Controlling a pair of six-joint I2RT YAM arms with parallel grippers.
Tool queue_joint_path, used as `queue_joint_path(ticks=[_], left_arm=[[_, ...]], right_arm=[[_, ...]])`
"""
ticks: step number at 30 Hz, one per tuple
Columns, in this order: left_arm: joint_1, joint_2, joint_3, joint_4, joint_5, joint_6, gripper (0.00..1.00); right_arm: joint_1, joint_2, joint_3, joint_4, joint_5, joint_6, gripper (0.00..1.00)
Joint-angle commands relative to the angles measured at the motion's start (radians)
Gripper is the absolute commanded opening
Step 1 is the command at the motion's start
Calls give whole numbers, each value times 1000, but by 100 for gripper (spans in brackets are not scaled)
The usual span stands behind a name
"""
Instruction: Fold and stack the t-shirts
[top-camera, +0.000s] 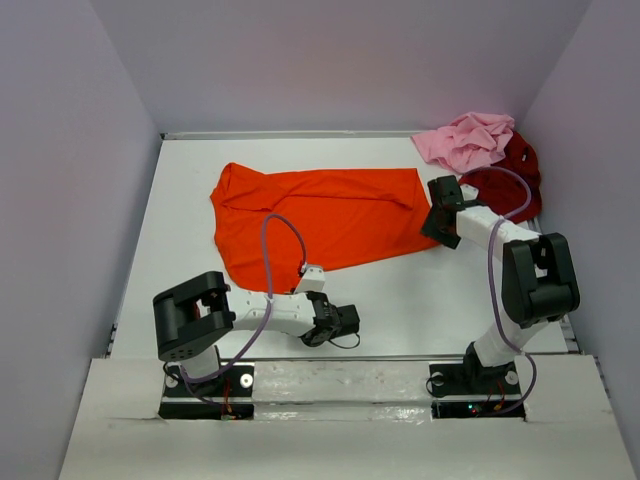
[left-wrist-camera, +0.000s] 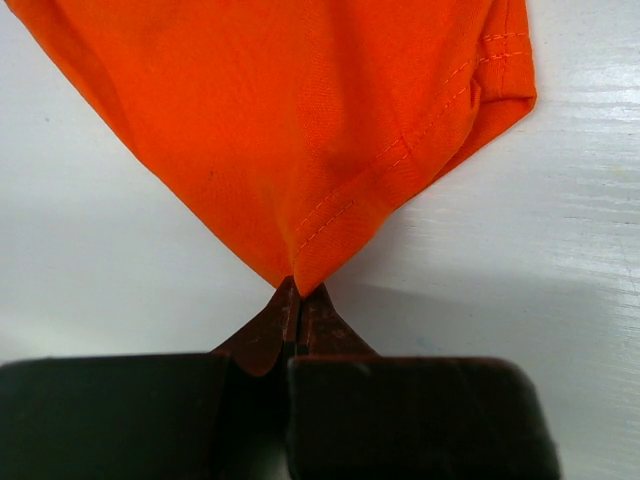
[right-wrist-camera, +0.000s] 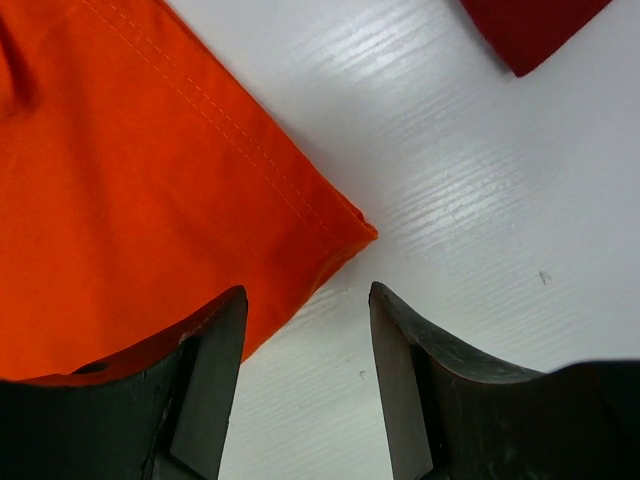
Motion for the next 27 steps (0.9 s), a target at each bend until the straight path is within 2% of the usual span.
queue_joint_path(ticks=[1, 9, 15, 20, 27], left_arm=[[-9, -24, -5, -22, -40, -6, 0], [-9, -26, -1, -21, -38, 12, 0], [-11, -39, 6, -33, -44, 17, 0], [-17, -30, 7, -25, -40, 31, 0], [-25, -12, 12, -24, -37, 38, 0]], right_arm=[[-5, -25, -30, -7, -11, 25, 57], [-5, -32, -76, -7, -11, 34, 56], [-5, 0, -63, -4, 22, 34, 47], [-5, 47, -27, 2, 81, 28, 46], [-14, 63, -23, 24, 78, 28, 46]])
